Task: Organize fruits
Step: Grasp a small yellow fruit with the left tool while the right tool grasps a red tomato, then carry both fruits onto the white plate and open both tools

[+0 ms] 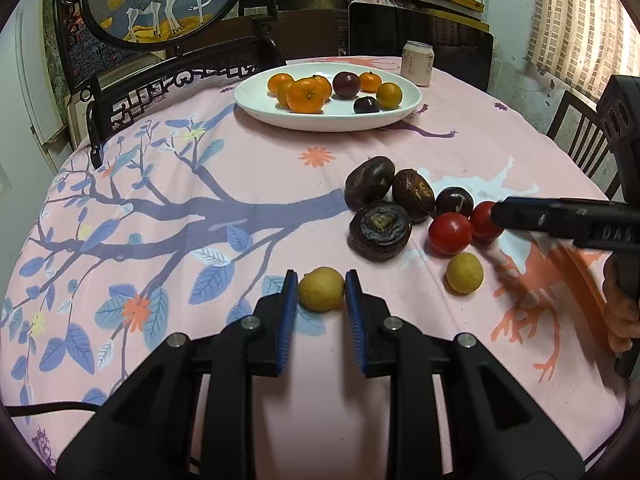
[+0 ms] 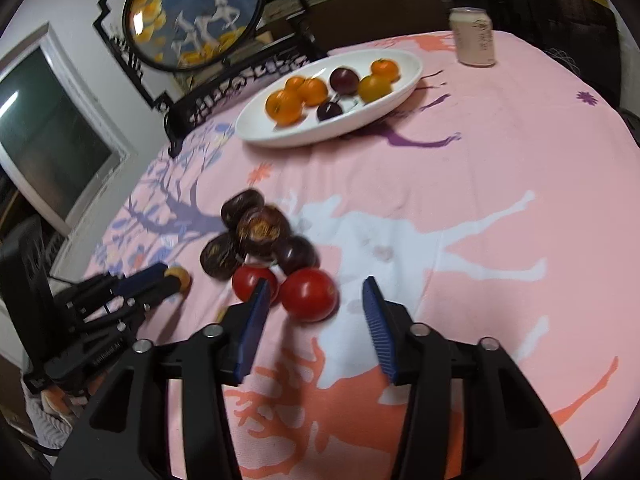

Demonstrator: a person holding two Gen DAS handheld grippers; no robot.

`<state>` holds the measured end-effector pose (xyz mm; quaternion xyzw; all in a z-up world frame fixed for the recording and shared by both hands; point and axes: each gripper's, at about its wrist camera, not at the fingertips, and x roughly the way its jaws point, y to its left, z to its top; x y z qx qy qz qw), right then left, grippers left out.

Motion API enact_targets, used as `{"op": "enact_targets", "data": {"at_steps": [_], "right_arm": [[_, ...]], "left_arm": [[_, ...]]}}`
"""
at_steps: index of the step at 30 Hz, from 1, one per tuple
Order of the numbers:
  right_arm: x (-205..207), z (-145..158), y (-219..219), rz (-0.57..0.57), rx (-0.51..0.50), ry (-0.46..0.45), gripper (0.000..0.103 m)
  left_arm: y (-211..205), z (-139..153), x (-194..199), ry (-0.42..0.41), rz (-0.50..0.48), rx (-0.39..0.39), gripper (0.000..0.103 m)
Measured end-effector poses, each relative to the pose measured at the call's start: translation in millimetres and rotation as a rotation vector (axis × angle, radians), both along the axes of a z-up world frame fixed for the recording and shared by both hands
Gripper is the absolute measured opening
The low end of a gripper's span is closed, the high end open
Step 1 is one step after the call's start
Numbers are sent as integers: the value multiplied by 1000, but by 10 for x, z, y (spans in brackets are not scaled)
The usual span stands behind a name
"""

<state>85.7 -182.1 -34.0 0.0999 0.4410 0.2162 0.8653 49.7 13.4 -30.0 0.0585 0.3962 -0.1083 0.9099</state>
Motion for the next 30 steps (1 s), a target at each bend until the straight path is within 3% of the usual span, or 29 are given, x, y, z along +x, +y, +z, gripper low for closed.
{"op": "enact_targets", "data": {"at_steps": [3,6,15,20,24,30], "right_arm": [[2,-41,79,19,-36,2,34],[-18,-37,105,20,-59,-16,32],[6,126,-177,-54,58,-52,31],[163,331,-305,-73,121,-67,31],[402,588,-311,-90,100,-106,31],[900,731,-236,-100,124,-107,31]], "left_arm": [[-10,0,5,-1,-3,5,25],[-10,2,7,-1,-4,5,25],[18,130,55,-24,7,-23,24],[29,424,315,-72,36,-34,24],[-61,631,621,-101,42,-37,24],[-246,698,1211,-88,53,-66,24]]}}
